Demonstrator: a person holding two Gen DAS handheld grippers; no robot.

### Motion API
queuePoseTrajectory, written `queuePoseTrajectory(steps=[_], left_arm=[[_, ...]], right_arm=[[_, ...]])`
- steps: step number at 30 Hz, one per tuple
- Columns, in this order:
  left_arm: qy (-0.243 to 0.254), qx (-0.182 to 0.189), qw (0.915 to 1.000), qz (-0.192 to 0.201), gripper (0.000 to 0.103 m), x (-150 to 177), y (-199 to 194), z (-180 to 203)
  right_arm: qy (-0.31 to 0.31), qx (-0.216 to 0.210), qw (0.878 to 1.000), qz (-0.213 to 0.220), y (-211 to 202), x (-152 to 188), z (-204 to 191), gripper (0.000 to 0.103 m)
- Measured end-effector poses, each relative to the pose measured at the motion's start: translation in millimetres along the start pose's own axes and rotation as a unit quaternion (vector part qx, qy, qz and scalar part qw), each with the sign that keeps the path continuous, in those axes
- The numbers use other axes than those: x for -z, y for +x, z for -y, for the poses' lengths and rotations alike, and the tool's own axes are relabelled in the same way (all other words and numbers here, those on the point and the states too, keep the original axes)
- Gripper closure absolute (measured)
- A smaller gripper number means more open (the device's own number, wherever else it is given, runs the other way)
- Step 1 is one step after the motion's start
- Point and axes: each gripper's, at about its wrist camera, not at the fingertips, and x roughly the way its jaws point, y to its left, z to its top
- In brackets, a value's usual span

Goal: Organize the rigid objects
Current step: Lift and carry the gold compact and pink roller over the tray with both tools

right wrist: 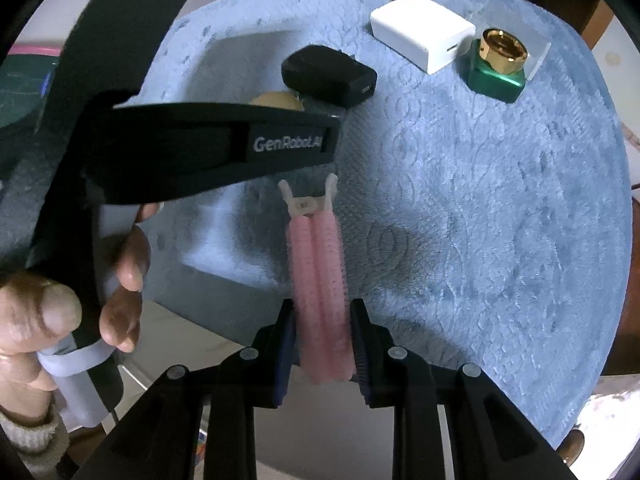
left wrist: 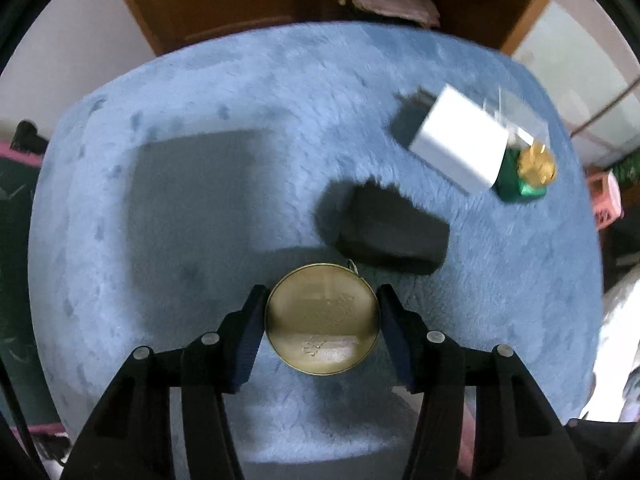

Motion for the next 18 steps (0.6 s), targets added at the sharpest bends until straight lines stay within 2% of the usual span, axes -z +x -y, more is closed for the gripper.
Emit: queuePoseTrajectory(steps=[9, 18], left_arm=[[-0.02, 0.011, 0.9966, 0.079, 0.045, 12.1, -80.2, -35.0], [-0.01, 0.026, 0.9889, 0.146, 0.045, 64.3, -179.3, -41.0]], right_arm=[[0.004, -0.003, 0.999, 0.043, -39.7, 12.3, -4.1, 0.077], [-0.012, -0.024, 0.993, 0.117, -122.2, 40.9, -18.8, 0.077]])
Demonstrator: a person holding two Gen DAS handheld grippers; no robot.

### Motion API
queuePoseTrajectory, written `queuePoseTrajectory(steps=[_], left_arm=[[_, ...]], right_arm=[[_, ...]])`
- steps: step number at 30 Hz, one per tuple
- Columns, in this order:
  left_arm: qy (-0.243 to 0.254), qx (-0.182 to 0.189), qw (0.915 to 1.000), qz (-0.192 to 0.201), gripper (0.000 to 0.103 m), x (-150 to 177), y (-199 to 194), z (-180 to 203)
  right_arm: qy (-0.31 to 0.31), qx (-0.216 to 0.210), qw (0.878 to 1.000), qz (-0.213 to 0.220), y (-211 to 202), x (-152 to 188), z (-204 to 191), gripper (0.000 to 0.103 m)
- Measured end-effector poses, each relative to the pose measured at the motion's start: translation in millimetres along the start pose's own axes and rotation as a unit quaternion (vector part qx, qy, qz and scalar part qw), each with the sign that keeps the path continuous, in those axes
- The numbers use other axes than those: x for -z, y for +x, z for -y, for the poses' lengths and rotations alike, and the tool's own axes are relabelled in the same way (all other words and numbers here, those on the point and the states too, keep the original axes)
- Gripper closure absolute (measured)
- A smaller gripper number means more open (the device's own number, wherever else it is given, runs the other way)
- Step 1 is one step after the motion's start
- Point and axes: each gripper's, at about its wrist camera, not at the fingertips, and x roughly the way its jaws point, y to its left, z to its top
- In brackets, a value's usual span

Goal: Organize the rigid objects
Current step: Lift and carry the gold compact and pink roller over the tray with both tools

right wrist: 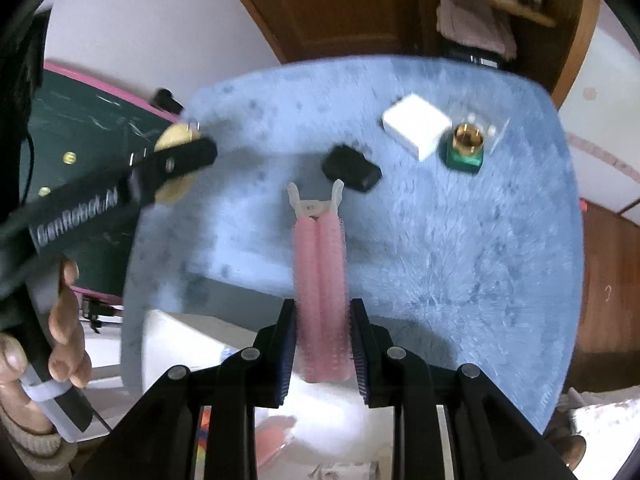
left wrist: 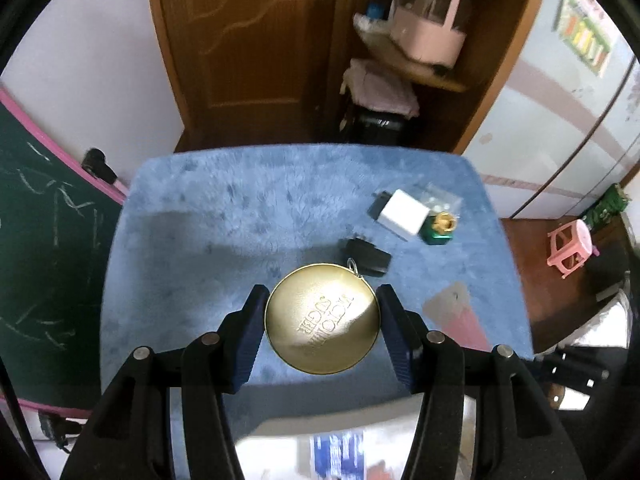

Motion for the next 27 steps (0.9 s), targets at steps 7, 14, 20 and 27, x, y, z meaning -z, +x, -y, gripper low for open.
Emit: queuePoseTrajectory(steps=[7, 14, 20, 27], left_arm=[[-0.005, 0.036, 0.999, 0.027, 0.044, 33.6, -66.0, 11.5], [-0.013, 0.051, 0.9983, 0.027, 0.044, 84.3, -85.4, 34.2], [-0.02, 0.044, 0.9987, -0.013, 0.044, 122.7, -59.1, 50.0], [-0.003, 0.031, 0.9985, -0.044, 0.044, 155.0, -30.3, 72.1]], right_arm=[[-0.027, -0.014, 0.997, 0.065, -59.4, 22.3, -30.0, 0.077], [-0.031, -0.012, 0.995, 0.092, -90.7, 68.9, -34.4, 0.077], [0.004, -0.001, 0.997, 0.073, -80.5, 103.5, -12.3, 0.077], [0.009, 0.054, 0.998, 0.043, -49.0, 140.5, 2.8, 0.077]])
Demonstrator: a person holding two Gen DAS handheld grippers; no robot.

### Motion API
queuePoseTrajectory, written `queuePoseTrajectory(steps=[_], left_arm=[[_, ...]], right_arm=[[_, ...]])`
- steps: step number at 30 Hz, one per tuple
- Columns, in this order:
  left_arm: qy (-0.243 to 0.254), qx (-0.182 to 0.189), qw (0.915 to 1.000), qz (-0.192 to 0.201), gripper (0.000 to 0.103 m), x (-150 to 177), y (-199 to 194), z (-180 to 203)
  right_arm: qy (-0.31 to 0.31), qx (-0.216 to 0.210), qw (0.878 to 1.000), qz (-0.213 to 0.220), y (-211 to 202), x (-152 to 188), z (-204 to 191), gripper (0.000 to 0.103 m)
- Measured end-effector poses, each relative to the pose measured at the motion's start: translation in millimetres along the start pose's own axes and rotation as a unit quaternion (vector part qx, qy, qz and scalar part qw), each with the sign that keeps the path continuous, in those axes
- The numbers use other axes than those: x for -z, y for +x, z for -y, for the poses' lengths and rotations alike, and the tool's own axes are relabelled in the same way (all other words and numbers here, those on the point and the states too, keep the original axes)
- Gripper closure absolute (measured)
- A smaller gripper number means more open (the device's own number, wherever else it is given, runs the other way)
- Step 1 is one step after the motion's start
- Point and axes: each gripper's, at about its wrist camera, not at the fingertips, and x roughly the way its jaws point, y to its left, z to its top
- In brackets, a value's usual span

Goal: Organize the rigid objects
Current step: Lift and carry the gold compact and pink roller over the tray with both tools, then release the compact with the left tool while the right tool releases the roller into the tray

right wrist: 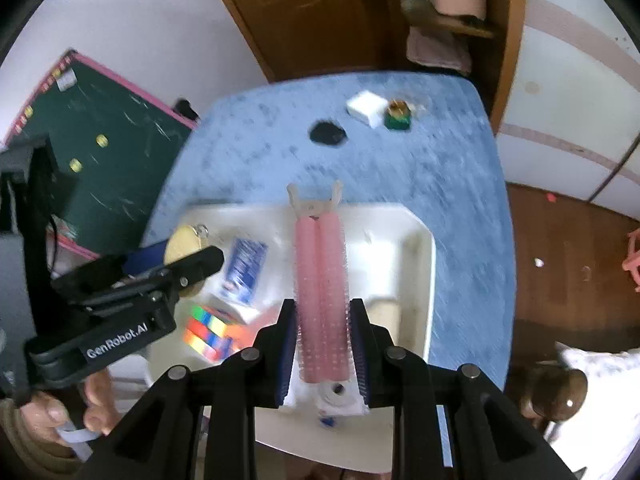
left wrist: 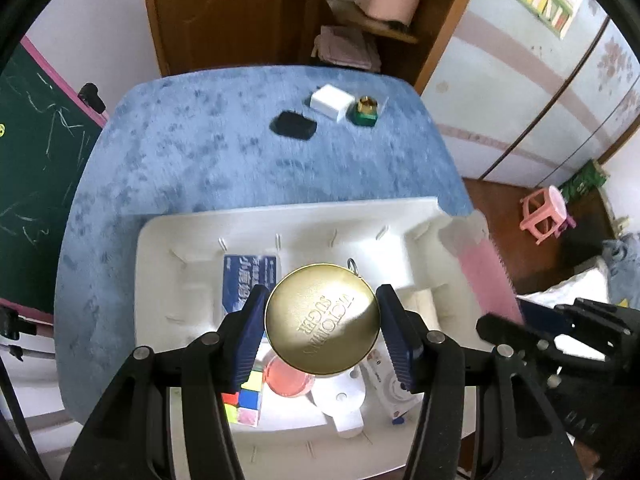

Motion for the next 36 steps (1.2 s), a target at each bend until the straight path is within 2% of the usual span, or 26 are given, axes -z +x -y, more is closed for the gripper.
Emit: queuePoseTrajectory(steps=[10, 16, 24, 25, 27, 29, 36], left_arm=[[0.02, -0.027, 0.9987, -0.037, 0.044, 22.7, 31.8, 12.4], [0.033, -0.039, 0.9973, -0.053, 0.044, 28.3, 38.7, 14.5], [0.033, -0.039, 0.9968, -0.062, 0.041, 24.5, 36.8, 12.3], [0.031, -0.038, 0.9969, -0.062, 0.038, 23.7, 35.9, 11.5], [0.024, -0.03, 0.9975, -0.06, 0.025, 22.0, 33.5, 9.6], [0.016, -0.02, 0.9981, -0.056, 0.024, 19.7, 29.6, 7.4], [0.003, -0.019, 0.9983, -0.056, 0.024, 11.8, 22.7, 2.6]], right_arm=[[0.006, 0.019, 0.998, -0.063, 45.8, 33.0, 5.5, 0.077], [0.009, 0.027, 0.996, -0.083, 61.9, 37.4, 6.1, 0.077], [0.001, 0.04, 0.995, -0.096, 73.7, 35.3, 6.5, 0.073], [0.0, 0.04, 0.994, -0.098, 74.4, 34.9, 6.3, 0.071], [0.0, 0.037, 0.994, -0.099, 74.9, 33.9, 6.0, 0.063], [0.001, 0.033, 0.995, -0.096, 73.2, 33.0, 6.1, 0.051], [-0.009, 0.027, 0.996, -0.083, 62.7, 29.3, 2.6, 0.049]])
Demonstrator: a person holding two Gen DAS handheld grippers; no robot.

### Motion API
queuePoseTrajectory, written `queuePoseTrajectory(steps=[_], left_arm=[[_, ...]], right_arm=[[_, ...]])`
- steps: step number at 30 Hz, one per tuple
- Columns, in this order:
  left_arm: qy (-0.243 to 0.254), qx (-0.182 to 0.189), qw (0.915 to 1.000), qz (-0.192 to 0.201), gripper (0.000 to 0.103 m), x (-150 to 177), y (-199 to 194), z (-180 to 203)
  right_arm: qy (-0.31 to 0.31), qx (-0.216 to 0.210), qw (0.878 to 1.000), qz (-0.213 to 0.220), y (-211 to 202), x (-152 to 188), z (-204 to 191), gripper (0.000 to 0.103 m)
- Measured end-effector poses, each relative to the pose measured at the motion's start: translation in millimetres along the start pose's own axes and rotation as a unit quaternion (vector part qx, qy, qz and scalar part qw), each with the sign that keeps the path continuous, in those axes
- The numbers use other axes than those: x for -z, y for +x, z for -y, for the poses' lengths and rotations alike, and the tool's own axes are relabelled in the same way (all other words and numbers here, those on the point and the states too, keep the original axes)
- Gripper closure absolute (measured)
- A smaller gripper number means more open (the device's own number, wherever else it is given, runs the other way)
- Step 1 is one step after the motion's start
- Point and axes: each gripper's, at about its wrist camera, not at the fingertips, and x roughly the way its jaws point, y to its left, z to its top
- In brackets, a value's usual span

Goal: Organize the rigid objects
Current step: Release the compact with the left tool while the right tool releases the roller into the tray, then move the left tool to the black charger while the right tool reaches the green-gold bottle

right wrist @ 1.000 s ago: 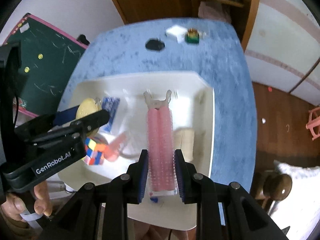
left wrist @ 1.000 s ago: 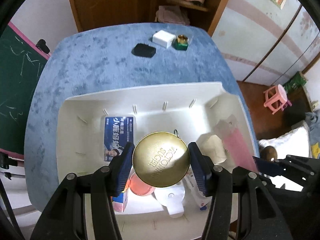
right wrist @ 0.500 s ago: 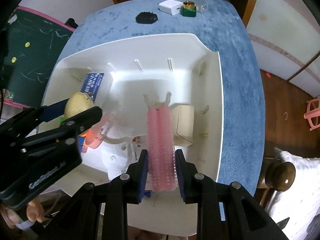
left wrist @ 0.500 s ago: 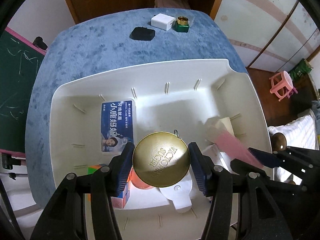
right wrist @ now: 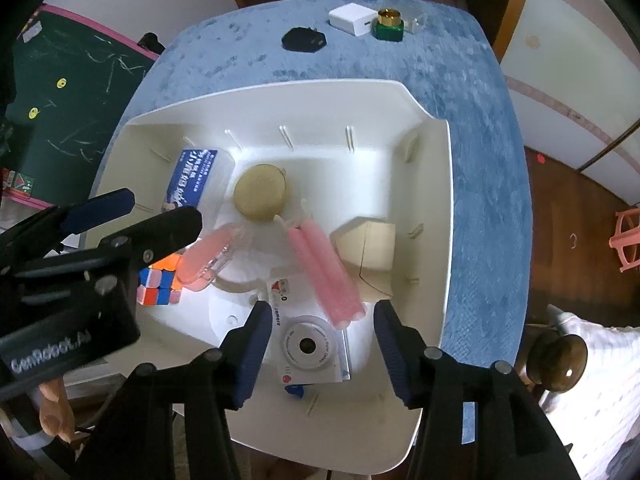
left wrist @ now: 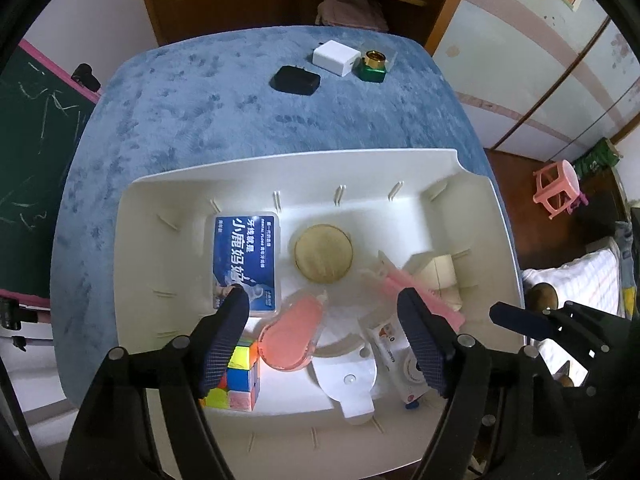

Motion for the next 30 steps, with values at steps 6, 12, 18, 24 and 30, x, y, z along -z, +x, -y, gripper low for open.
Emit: queuePoseTrajectory(steps=[6, 12, 18, 24, 30], left_arm=[[-0.004, 0.003, 1.0, 0.008, 0.024, -4.9, -9.4, -1.3], [-0.002, 0.009, 0.9998, 0.018, 0.024, -12.4, -21.3, -1.0], [0.01, 0.014, 0.9993, 0.032, 0.024, -21.7, -38.1, 0.2], [0.025, 0.017, 0.998, 0.056, 0.024, -41.1, -59.3, 0.3], [0.049, 0.012, 0.9942, 0.095, 0.024, -77.4, -89.4, -5.0]], right_arm=[[-0.006, -0.004, 1.0, 0.009, -9.8, -1.1, -3.4, 0.049], [-0.004, -0.006, 1.0, 0.017, -19.6, -2.7, -2.2, 0.049], [0.004, -0.012, 0.999, 0.035, -34.2, -9.7, -0.1, 0.049], [0.013, -0.014, 0.998, 0.052, -51.0, -24.8, 3.2, 0.049], [0.013, -0.004, 0.997, 0.08, -80.2, -53.4, 7.3, 0.049]])
